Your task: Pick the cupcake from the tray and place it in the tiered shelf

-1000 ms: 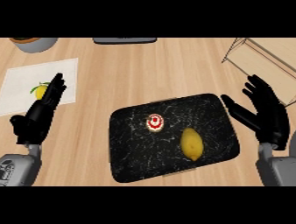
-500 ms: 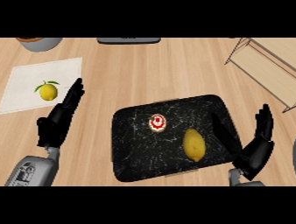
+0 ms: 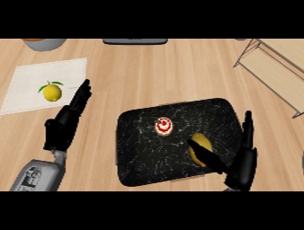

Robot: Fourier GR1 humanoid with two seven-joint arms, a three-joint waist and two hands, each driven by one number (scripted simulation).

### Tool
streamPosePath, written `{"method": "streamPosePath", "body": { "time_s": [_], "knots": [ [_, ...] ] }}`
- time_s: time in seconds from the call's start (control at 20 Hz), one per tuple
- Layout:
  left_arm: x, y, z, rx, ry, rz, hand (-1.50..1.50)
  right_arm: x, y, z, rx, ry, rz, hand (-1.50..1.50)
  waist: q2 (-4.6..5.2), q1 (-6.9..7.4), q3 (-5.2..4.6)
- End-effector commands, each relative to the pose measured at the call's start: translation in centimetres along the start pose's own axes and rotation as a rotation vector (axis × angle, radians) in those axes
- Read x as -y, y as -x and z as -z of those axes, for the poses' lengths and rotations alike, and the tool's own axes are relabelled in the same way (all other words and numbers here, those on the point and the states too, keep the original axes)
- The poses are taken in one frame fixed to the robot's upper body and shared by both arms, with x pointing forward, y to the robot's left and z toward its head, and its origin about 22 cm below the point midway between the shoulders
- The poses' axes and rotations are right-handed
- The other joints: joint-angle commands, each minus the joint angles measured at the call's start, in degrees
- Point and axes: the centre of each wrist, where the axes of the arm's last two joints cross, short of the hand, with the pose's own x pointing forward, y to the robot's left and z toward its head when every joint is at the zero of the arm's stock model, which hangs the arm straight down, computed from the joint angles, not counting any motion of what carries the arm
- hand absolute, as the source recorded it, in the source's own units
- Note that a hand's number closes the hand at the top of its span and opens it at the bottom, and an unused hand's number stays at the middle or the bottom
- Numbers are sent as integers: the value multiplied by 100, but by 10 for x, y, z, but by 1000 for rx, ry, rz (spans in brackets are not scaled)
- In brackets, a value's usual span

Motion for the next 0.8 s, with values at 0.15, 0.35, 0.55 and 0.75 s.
{"method": "streamPosePath", "body": {
  "time_s": [0.15, 0.35, 0.55, 0.75],
  "knots": [
    [7, 4, 0, 2, -6, -2, 0, -10, -40, 12, -85, -160, -163, -150, -13, -26, -28],
    [6, 0, 7, -2, -2, 4, 0, -14, -56, 16, -145, -326, -384, -150, -12, -41, -29],
    [5, 1, 3, -6, -2, 0, 0, -23, -91, 22, -210, -370, -573, -150, -30, 10, -24],
    [0, 4, -1, -28, -3, 4, 0, -33, -141, 8, -246, -381, -663, -150, -59, -11, -11]
  ]
}}
